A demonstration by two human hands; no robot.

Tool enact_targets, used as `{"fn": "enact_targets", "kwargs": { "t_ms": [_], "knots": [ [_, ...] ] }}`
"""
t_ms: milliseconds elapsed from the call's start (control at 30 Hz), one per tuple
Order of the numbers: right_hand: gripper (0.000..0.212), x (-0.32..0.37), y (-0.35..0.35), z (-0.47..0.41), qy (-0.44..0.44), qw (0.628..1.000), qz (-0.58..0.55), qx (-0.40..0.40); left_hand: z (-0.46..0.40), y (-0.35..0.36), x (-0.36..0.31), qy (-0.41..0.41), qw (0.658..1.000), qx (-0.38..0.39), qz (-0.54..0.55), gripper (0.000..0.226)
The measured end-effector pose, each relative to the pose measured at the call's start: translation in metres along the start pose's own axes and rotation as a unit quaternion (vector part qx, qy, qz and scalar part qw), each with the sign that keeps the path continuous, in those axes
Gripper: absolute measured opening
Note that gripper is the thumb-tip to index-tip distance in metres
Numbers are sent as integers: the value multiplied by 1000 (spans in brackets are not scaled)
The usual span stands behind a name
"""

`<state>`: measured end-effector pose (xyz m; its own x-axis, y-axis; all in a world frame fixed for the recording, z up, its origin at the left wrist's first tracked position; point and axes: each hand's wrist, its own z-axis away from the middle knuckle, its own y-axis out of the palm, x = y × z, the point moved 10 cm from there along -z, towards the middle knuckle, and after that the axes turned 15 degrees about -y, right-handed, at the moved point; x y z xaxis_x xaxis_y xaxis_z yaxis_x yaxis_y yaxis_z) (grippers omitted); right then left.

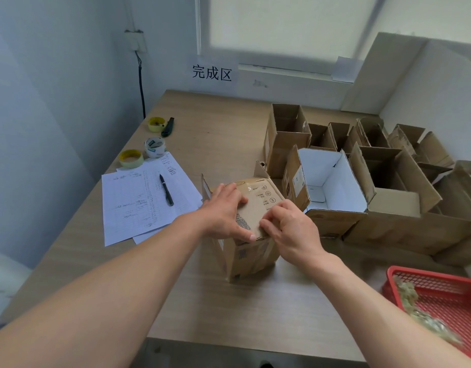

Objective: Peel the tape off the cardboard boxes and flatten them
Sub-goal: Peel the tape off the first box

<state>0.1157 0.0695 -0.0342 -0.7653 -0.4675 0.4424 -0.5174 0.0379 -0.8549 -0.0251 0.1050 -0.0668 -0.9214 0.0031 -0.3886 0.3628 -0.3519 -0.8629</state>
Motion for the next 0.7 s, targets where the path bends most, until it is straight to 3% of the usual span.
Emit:
{"fn": "enact_targets", "kwargs": {
  "t_ms": [233,367,567,700],
  "knots": [
    [14,-3,2,4,-19,993,-103,46,0,-1,0,-2,1000,2,0,107],
    [1,-1,0,3,-5,998,-64,15,-1,-1,-1,1,1000,0,-4,106],
    [14,17,0,4,-78,994,76,21,0,-2,-1,-5,1000,-1,-6,105],
    [17,17,5,5,-80,994,42,61,1,-3,0,-7,1000,1,0,104]
  ]
}}
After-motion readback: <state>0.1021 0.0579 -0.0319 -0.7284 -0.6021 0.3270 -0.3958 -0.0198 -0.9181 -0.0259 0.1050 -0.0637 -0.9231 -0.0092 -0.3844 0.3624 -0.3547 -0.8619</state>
